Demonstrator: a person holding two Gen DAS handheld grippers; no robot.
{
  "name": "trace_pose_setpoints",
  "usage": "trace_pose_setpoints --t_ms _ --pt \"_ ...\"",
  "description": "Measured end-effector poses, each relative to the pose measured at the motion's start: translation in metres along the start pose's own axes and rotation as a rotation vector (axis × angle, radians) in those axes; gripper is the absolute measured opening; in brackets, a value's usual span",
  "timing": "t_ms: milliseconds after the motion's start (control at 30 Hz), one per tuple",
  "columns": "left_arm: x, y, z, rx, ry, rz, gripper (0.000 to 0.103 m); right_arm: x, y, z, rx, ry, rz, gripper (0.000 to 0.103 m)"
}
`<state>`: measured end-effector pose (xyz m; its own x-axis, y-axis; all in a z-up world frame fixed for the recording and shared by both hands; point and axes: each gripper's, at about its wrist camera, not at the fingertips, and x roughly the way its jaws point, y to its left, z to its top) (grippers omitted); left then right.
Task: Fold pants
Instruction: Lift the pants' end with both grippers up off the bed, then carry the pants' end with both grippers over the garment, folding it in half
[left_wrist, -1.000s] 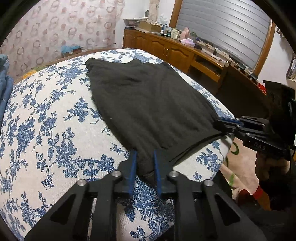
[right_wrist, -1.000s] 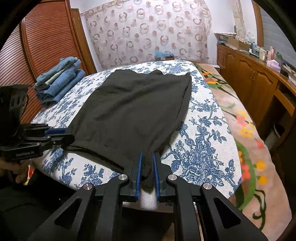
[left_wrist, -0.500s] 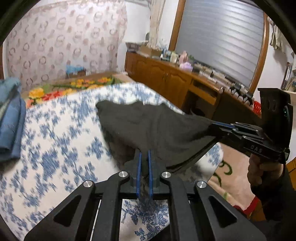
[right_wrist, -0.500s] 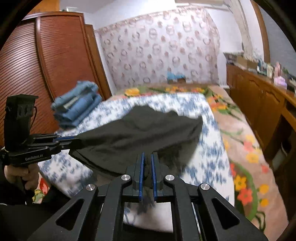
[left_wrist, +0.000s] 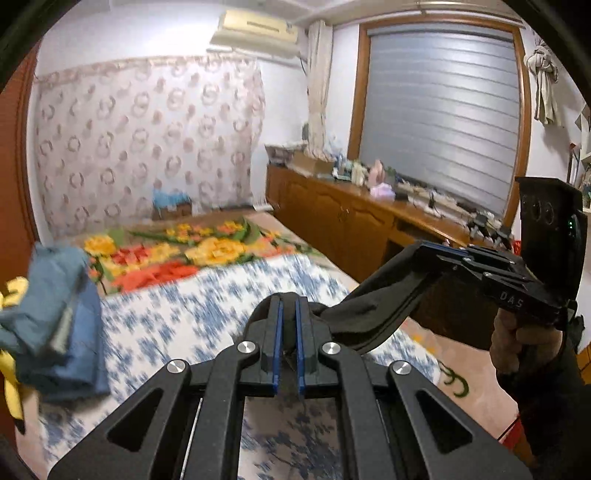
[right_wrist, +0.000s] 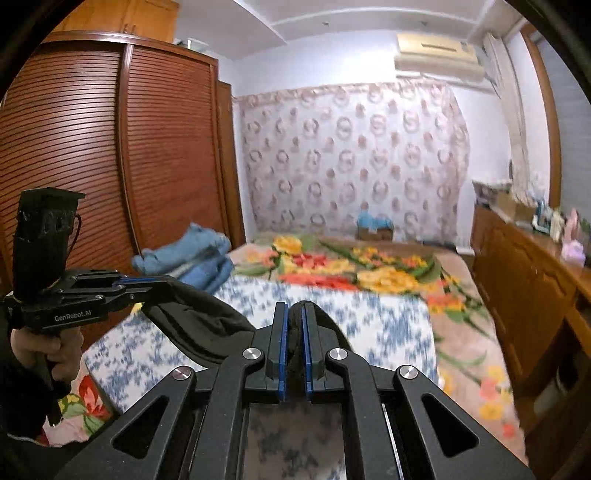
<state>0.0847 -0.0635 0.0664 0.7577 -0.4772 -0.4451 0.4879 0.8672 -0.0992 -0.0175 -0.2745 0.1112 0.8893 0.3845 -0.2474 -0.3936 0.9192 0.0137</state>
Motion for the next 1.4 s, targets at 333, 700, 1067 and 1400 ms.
trace_pose_setpoints --t_ms 333,700,1067,1400 --pt "0.008 0.045 0.052 0.029 -0.064 0.137 0.007 0.062 -0.003 0.042 -0.070 0.006 0.008 0.007" --pt "0.030 0.086 0.083 0.058 -0.089 0.304 0.007 0.161 0.007 0.078 -0.061 0.039 -0.059 0.007" --pt "0.051 0.079 -0.033 -0.004 0.125 0.226 0.007 0.184 0.026 -0.012 -0.039 0.236 0.032 0.007" --pt "0.023 0.055 -0.060 -0.022 0.134 0.181 0.007 0.150 0.024 -0.031 -0.054 0.255 0.087 0.007"
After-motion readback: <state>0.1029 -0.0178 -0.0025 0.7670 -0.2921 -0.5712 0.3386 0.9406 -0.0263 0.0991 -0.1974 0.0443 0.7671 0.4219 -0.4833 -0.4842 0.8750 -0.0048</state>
